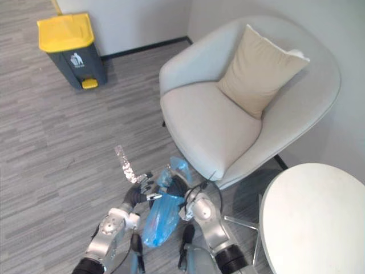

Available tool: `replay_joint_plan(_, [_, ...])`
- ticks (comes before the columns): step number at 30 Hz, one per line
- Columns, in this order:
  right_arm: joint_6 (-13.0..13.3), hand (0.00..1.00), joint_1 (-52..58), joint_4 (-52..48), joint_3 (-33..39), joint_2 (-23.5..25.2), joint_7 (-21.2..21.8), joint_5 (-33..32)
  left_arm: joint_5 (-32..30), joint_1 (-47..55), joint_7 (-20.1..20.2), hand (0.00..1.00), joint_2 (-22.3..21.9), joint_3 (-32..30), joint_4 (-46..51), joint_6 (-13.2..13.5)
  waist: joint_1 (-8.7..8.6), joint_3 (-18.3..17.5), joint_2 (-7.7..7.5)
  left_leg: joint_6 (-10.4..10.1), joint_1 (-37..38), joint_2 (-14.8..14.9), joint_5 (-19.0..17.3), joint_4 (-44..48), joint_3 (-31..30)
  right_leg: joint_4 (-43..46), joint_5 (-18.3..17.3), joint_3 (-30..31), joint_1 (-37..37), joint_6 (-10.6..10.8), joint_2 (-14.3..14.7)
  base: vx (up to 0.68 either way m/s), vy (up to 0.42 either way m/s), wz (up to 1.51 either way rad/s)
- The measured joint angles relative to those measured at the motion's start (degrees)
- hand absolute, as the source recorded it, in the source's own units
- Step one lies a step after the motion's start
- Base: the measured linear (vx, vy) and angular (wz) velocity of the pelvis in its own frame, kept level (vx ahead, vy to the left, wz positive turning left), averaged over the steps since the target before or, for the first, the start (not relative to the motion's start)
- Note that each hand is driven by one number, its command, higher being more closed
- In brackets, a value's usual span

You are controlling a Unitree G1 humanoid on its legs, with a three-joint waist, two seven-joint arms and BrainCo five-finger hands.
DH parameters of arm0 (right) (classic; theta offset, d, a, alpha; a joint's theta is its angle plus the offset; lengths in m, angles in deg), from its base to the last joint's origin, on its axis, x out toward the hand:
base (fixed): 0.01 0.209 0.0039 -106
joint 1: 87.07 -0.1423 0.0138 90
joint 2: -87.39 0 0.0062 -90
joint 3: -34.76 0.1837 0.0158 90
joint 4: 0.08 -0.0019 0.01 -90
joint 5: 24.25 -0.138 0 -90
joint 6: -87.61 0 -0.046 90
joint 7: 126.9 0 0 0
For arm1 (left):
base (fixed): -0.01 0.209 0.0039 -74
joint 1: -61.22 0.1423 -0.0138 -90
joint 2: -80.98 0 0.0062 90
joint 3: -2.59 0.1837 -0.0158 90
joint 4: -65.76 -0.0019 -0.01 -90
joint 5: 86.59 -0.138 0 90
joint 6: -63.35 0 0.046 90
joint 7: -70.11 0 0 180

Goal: Gather rubbish on tea table into small bin, then transfer packed bag to large trash can.

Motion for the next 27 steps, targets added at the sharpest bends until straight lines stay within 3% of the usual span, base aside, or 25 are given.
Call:
replay_joint_plan(5, [1.00, 1.00, 0.73, -2.01, -0.16, -0.57, 1.65, -0.31, -1.79, 1.02, 1.60, 0.00, 0.12, 0.38, 4.06, 0.34, 0.00, -1.66, 0.15, 0.01, 1.70, -0.02, -0.01, -0.35, -0.06, -2.25, 1.00, 1.05, 2.52, -0.20, 0.40, 0.01, 0.009, 0.00])
replay_joint_plan(12, [2.31, 1.00, 1.39, -8.39, -1.09, -3.32, 3.42, -3.54, -6.24, 2.86, 2.99, 0.00, 0.48, 3.19, 9.23, 4.27, 0.22, -4.92, 2.14, 0.47, 5.75, -0.21, 1.21, -5.86, 0.91, -2.56, 0.87, 1.96, 4.21, 0.03, 0.82, -0.03, -0.010, -0.07])
replay_joint_plan(20, [2.78, 1.00, -0.58, -12.58, -2.63, -4.84, 4.66, -7.56, -12.07, 2.64, 2.72, 0.00, 0.46, 4.16, 13.71, 7.28, 0.14, -6.69, 2.58, -0.37, 7.44, -0.05, 2.25, -7.30, 2.29, -2.63, 0.89, 3.28, 4.28, 0.04, 1.59, 0.02, -0.011, -0.09])
replay_joint_plan(27, [2.74, 1.00, -5.33, -12.61, -4.51, -5.01, 4.68, -8.58, -21.39, 0.88, -2.78, 0.00, 0.42, 4.99, 13.71, 7.44, 0.13, -9.10, 2.52, -0.34, 7.68, -0.05, 2.22, -7.56, 2.97, -2.87, 1.02, 3.95, 4.25, 0.22, 1.72, 0.00, -0.005, -0.05])
